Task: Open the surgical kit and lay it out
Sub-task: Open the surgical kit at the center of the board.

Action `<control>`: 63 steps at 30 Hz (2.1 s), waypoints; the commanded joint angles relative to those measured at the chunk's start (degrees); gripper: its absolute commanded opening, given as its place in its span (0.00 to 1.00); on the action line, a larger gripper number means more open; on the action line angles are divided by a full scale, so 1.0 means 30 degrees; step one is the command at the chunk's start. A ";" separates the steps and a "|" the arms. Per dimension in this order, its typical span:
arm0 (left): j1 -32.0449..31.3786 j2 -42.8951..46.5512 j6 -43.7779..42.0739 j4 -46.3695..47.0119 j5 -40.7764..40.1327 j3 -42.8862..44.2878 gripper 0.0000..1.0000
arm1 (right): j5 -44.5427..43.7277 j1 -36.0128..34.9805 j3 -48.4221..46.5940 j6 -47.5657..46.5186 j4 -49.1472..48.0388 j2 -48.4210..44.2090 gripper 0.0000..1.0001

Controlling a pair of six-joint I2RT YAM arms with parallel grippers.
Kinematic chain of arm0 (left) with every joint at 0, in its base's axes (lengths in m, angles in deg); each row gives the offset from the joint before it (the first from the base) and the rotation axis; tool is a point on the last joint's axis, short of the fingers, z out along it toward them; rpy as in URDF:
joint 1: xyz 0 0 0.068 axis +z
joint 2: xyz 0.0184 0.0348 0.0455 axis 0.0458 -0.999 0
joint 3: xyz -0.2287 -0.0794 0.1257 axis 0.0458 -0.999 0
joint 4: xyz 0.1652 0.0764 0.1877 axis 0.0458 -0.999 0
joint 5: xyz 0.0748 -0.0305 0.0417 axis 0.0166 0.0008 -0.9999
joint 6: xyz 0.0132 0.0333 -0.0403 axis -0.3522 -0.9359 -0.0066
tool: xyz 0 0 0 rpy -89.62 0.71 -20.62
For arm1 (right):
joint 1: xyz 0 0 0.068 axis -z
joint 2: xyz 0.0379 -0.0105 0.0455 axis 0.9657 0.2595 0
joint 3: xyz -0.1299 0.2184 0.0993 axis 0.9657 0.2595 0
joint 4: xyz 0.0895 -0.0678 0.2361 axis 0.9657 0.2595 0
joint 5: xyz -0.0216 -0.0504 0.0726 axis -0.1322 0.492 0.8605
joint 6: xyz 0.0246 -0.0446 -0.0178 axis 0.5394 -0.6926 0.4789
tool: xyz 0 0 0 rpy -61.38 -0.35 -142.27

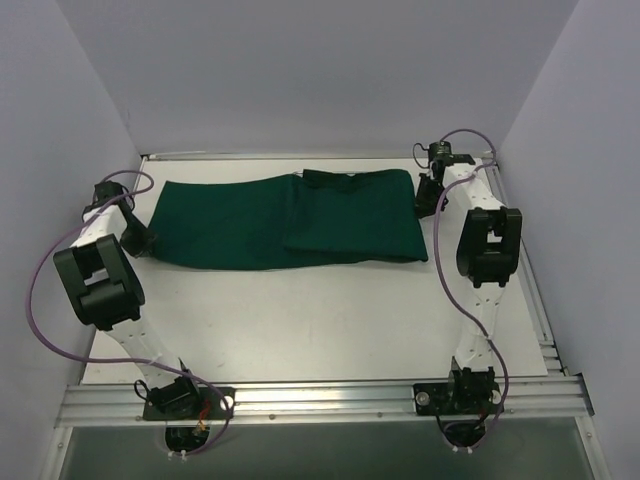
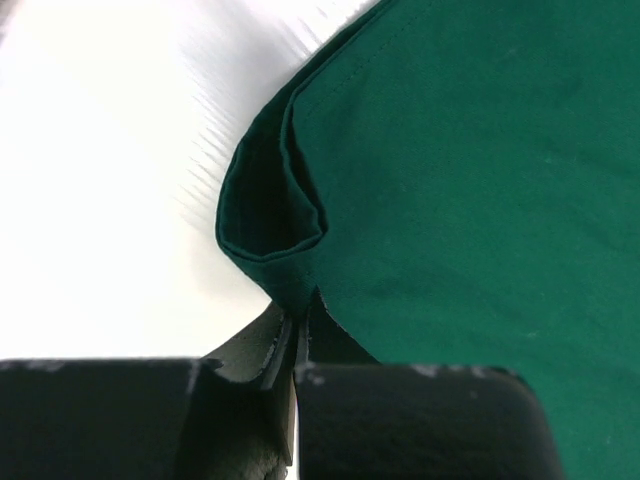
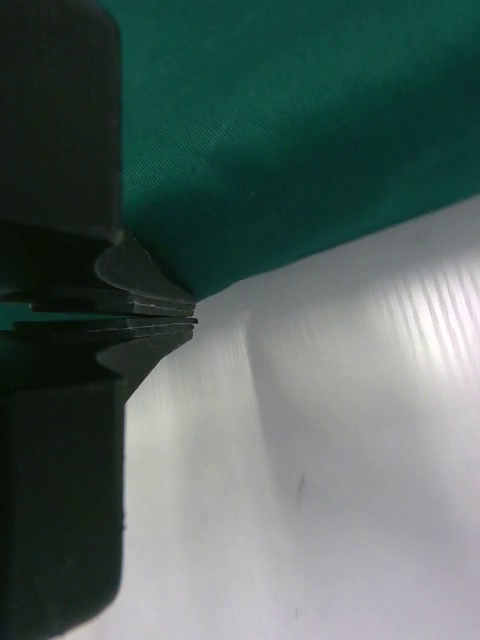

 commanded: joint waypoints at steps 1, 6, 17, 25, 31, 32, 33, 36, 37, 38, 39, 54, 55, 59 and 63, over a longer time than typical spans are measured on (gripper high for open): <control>0.0744 -0.0305 -0.0823 -0.0672 -0.1551 0.1584 0.02 | 0.1665 -0.0956 -0.0698 0.0239 0.0593 0.0185 0.00; 0.1183 -0.1945 -0.1234 -0.2249 -0.2869 0.3693 0.02 | 0.2370 -0.1630 -0.0435 0.0415 0.0564 -0.0078 0.00; 0.2152 -0.2858 -0.1528 -0.3105 -0.2495 0.5134 0.41 | 0.0911 -0.1748 -0.2832 -0.0228 0.1674 0.0215 0.26; 0.1653 -0.0340 -0.0591 -0.4393 -0.3194 0.2911 0.72 | -0.0913 -0.2712 -0.7640 -0.0434 0.3173 -0.0778 0.52; 0.0135 0.2913 -0.0004 -0.4510 -0.1415 0.1238 0.72 | 0.0847 -0.7601 -0.5096 -0.1515 0.0104 -0.2302 0.63; -0.0161 0.3583 0.0171 -0.4511 -0.0972 0.0975 0.72 | 0.1109 -0.8246 -0.4803 -0.1692 -0.0282 -0.2334 0.66; -0.0454 0.3851 0.0231 -0.4511 -0.0561 0.0856 0.72 | 0.1198 -0.9354 -0.4568 -0.1926 -0.0605 -0.2247 0.68; -0.1480 0.5140 0.0494 -0.4218 0.1167 -0.0080 0.70 | 0.1403 -1.1144 -0.5353 -0.2542 -0.0667 -0.1282 0.68; -0.1772 0.5491 0.0553 -0.4218 0.1548 -0.0343 0.70 | 0.1346 -1.1530 -0.5965 -0.2660 -0.0551 -0.0786 0.68; -0.2297 0.6248 0.0553 -0.4160 0.1987 -0.0636 0.70 | 0.1288 -1.1882 -0.6232 -0.2806 -0.0608 -0.0578 0.68; -0.2476 0.6604 0.0582 -0.3985 0.2224 -0.1306 0.70 | 0.1403 -1.2204 -0.6438 -0.2807 -0.0608 -0.0431 0.68; -0.2859 0.9742 -0.0237 -0.5418 0.2988 -0.3129 0.68 | 0.1961 -1.4814 -0.8283 -0.3101 -0.0901 0.2499 0.60; -0.2859 0.9742 -0.0267 -0.5477 0.3017 -0.3071 0.68 | 0.1903 -1.4844 -0.8402 -0.3129 -0.0901 0.2761 0.60; -0.2859 0.9772 -0.0413 -0.5624 0.2842 -0.2983 0.68 | 0.2078 -1.4961 -0.8667 -0.2954 -0.0959 0.3173 0.60; -0.2859 0.9626 -0.0589 -0.5683 0.2695 -0.2983 0.68 | 0.2108 -1.5195 -0.8696 -0.2925 -0.1048 0.3262 0.60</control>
